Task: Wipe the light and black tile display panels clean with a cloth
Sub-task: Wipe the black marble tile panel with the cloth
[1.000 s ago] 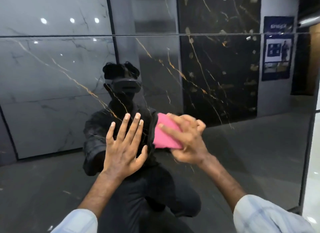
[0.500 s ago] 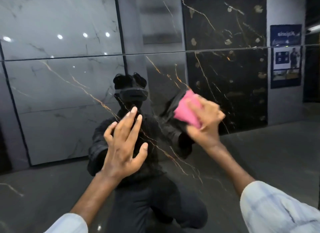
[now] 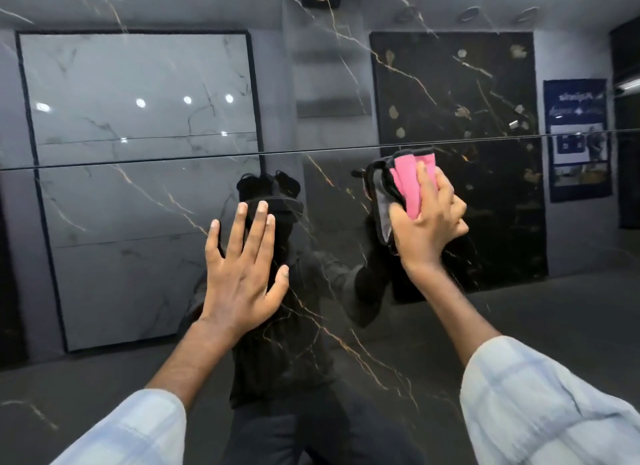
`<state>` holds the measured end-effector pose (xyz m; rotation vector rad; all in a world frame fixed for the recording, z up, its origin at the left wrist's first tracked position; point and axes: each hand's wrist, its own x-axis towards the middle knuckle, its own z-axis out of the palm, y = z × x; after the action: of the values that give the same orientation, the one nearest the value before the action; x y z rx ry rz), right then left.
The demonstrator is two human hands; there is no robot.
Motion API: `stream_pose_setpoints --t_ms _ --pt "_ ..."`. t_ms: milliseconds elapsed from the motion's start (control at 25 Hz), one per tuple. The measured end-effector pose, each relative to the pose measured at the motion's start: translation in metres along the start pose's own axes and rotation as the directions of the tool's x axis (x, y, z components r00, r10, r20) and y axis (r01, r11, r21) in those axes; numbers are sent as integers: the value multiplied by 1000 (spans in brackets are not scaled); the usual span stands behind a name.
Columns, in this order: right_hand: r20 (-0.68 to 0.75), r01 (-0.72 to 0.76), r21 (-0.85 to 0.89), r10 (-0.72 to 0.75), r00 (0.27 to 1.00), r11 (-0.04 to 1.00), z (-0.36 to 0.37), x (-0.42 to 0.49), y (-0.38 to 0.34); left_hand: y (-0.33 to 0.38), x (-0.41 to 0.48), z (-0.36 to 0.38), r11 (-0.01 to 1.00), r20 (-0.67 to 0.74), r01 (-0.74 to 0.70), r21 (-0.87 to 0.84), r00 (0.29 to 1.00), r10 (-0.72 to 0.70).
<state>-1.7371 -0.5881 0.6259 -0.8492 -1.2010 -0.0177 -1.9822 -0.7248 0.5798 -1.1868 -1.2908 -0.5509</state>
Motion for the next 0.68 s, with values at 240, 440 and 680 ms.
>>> stream_pose_setpoints --t_ms 240,440,680 --pt "261 812 5 -785 562 583 23 4 -51 0 -1 1 1000 -14 -22 12 1000 22" --pt "166 637 -66 -621 766 768 33 -3 -90 0 -1 3 1000 -25 -20 4 999 20" --pt "112 466 -73 -457 882 882 -2 63 -1 8 2 -8 992 -39 -3 -129 999 -2"
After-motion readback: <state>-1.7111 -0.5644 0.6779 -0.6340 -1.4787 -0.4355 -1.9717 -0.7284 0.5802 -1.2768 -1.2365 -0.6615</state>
